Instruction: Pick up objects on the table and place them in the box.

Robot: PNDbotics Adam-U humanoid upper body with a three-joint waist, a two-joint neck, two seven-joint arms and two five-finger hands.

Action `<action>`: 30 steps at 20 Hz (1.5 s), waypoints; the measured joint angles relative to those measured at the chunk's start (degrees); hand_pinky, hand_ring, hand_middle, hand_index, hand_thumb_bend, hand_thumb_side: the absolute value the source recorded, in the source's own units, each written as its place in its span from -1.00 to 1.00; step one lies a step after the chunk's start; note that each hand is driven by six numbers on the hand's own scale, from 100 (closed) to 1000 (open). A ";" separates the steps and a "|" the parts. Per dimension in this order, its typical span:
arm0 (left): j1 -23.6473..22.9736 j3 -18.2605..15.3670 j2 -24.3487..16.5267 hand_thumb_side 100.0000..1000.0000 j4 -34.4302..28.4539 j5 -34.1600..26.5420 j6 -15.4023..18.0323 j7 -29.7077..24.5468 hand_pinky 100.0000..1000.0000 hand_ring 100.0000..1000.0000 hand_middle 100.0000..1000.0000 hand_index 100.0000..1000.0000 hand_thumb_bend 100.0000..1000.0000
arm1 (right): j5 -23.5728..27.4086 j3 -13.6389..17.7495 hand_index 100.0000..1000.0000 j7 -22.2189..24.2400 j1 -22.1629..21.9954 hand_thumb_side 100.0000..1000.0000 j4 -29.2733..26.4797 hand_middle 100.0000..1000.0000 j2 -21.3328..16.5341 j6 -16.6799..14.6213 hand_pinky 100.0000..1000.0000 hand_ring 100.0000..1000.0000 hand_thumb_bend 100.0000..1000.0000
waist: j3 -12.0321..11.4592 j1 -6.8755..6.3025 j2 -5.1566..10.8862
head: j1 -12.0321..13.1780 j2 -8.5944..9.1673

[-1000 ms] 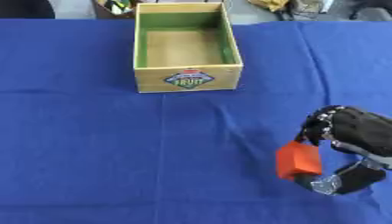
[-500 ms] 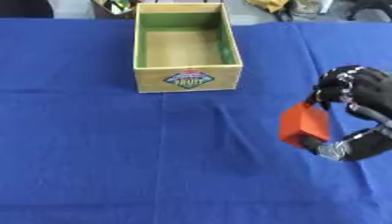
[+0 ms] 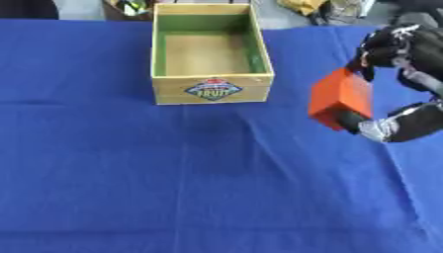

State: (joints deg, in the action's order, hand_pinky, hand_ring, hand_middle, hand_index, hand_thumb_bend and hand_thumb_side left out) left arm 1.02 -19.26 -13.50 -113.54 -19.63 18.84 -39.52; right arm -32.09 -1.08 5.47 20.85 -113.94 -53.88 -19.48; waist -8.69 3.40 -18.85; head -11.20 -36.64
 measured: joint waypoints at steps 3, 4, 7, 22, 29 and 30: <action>0.01 0.02 0.00 1.00 0.00 0.00 0.00 -0.02 -1.00 -0.90 -0.83 -0.31 -1.00 | 2.48 0.00 -0.67 0.55 2.99 0.50 1.21 -0.51 -0.42 1.35 0.01 -0.07 -1.00 | -0.67 0.08 0.00 | -0.67 0.28; 0.02 0.03 0.00 1.00 0.00 -0.01 0.00 -0.04 -1.00 -0.90 -0.83 -0.31 -1.00 | 3.22 0.00 -0.67 0.70 4.09 0.51 1.90 -0.51 -0.44 1.69 0.01 -0.07 -1.00 | -0.90 0.18 0.00 | -0.94 0.44; 0.02 0.22 0.00 1.00 0.00 -0.01 -0.05 -0.14 -1.00 -0.90 -0.83 -0.31 -1.00 | 5.09 -0.05 -0.66 0.73 7.14 0.52 4.03 -0.52 -0.58 2.32 0.00 -0.08 -0.98 | -1.63 0.42 0.00 | -1.73 0.51; 0.14 0.72 -0.03 1.00 0.00 -0.11 0.25 -0.73 -1.00 -0.90 -0.83 -0.31 -1.00 | 9.56 -1.81 -0.69 -1.09 17.08 0.44 15.44 -0.56 -0.89 1.47 -0.01 -0.10 -0.82 | -5.17 1.31 -0.56 | -5.18 1.92; 0.31 0.72 -0.03 1.00 0.00 0.08 0.64 -0.94 -1.00 -0.90 -0.83 -0.31 -1.00 | 9.86 -2.19 -0.69 -1.58 20.28 0.41 20.31 -0.58 -0.85 0.62 -0.02 -0.12 -0.79 | -6.57 2.02 -1.69 | -6.58 2.53; 0.43 0.72 -0.03 1.00 0.00 0.11 0.73 -0.92 -1.00 -0.90 -0.83 -0.31 -1.00 | 9.86 -2.21 -0.69 -1.63 20.71 0.40 20.92 -0.58 -0.83 0.51 -0.02 -0.12 -0.78 | -6.70 2.09 -1.92 | -6.78 2.69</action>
State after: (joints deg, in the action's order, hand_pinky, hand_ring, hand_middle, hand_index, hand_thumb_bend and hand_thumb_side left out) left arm 1.44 -18.54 -13.53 -113.54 -19.51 19.57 -40.44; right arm -22.23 -3.29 3.84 41.56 -93.02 -54.71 -18.98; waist -15.39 5.49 -20.77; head -17.98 -33.95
